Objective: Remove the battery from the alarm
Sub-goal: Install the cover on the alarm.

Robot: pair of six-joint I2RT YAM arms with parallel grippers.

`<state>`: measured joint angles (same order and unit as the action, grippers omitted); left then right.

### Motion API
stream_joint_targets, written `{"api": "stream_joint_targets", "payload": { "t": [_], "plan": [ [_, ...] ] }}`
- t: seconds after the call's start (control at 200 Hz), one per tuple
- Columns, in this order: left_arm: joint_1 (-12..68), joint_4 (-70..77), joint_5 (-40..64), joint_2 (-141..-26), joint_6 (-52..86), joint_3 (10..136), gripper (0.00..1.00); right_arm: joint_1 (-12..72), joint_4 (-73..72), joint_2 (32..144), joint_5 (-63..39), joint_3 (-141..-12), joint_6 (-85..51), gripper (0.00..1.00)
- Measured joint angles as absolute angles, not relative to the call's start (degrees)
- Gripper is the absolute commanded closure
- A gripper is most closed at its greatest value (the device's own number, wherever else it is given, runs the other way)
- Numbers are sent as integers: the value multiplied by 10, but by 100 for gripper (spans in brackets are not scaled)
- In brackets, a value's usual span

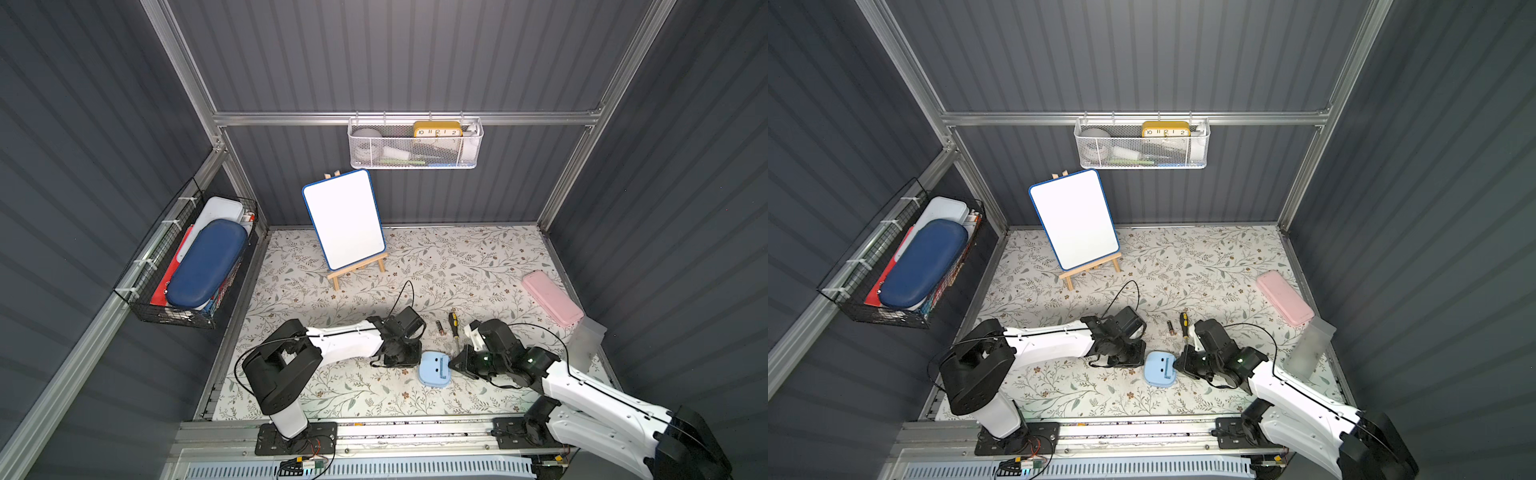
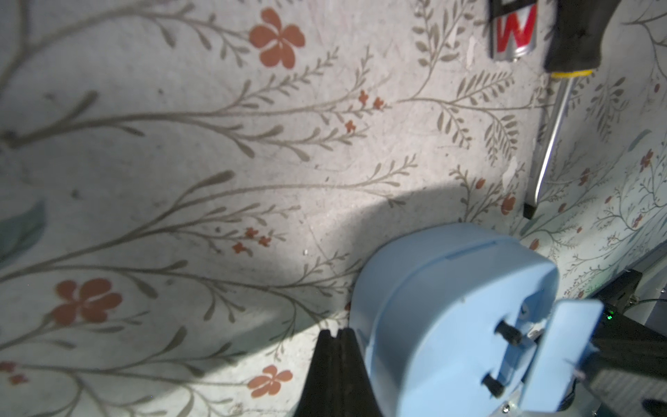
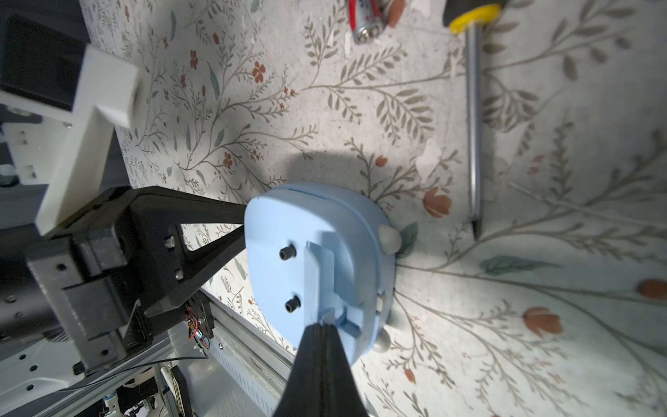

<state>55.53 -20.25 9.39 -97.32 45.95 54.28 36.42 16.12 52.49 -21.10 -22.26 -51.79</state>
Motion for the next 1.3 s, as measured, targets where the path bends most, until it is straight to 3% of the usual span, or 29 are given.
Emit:
{"api": "stream_joint_targets", "payload": {
  "t": [1.301],
  "plan": [
    [555, -202, 94, -974, 459, 548, 100, 370, 104, 537, -209, -194, -529, 100]
  ]
}}
